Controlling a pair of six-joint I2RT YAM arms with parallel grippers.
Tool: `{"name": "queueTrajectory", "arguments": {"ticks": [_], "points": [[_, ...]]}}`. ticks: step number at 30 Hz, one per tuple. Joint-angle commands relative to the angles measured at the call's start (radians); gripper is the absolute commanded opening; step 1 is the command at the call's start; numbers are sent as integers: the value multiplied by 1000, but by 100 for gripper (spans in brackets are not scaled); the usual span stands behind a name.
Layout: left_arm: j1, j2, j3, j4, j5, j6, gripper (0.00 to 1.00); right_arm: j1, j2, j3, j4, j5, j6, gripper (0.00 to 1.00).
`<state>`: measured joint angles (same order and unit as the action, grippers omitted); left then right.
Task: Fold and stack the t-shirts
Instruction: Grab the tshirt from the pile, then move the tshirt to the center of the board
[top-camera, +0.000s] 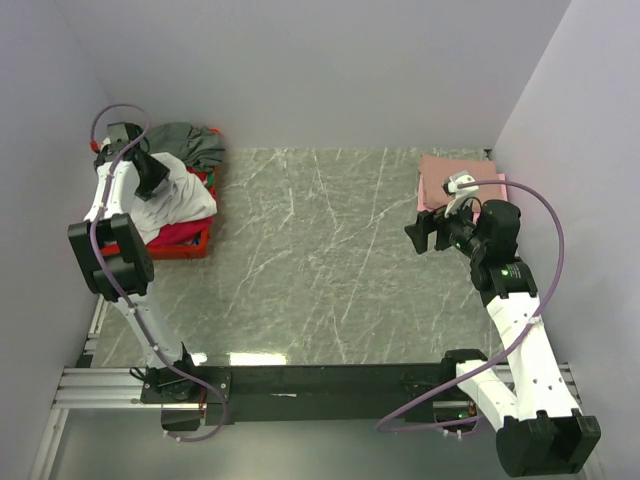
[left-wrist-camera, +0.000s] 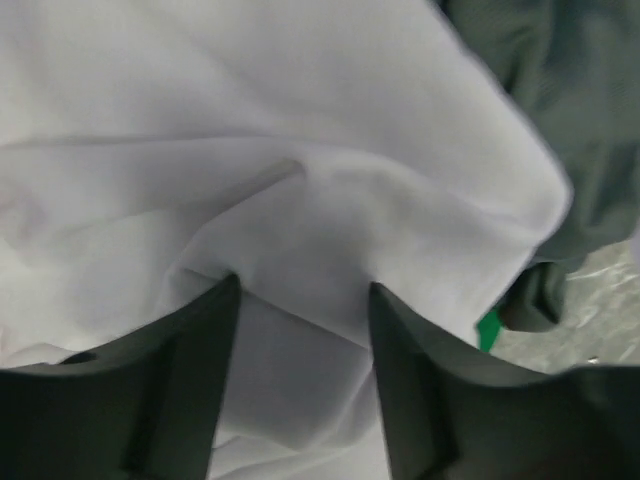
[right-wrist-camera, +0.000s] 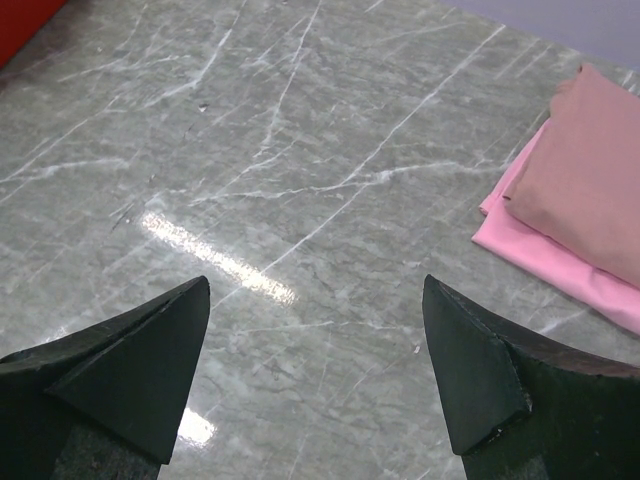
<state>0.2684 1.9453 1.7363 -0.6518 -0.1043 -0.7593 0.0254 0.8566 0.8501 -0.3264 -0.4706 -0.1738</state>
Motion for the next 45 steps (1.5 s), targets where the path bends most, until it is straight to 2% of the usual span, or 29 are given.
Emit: {"name": "queueTrajectory", "arguments": {"ticks": [1, 2, 3, 5, 6, 8, 12, 13, 16, 25, 31, 35, 41, 44, 45], "points": [[-14, 24, 46, -46, -23, 58, 57, -5, -7, 4, 6, -8, -6, 93], [-14, 24, 43, -30, -18, 63, 52, -5, -10, 4, 6, -10, -4, 93], [-11, 23, 40, -23, -8, 80, 37, -7, -11, 3, 7, -11, -3, 93], [-12, 7, 37, -8, -3, 97, 25, -8, -17, 1, 7, -16, -1, 93], [-14, -2, 32, -3, 2, 112, 12, -8, -18, 3, 7, -19, 0, 93], [-12, -54, 26, 10, -2, 127, 0, -18, -18, 3, 7, -25, 0, 93], [-26, -247, -67, 140, 35, 146, 0, -19, -27, 1, 7, -40, 5, 93], [-31, -334, -81, 161, 69, 149, 0, -19, -25, 1, 7, -42, 7, 93], [-58, -469, -89, 204, 121, 152, 0, -45, -30, 0, 10, -43, 7, 93], [-129, -738, -72, 360, 423, 89, 0, -73, -31, -8, 17, -42, 5, 93], [-227, -740, 31, 446, 617, 49, 0, -94, -28, -14, 21, -33, 0, 93], [-361, -729, 34, 489, 692, 15, 0, -110, -28, -14, 23, -31, -1, 93], [-544, -756, -154, 595, 782, 8, 0, -136, -24, -19, 26, -31, -4, 93], [-625, -761, -306, 681, 845, 3, 0, -142, -18, -19, 24, -33, -6, 93], [-661, -749, -361, 660, 857, 29, 0, -143, -13, -17, 23, -33, -9, 93]]}}
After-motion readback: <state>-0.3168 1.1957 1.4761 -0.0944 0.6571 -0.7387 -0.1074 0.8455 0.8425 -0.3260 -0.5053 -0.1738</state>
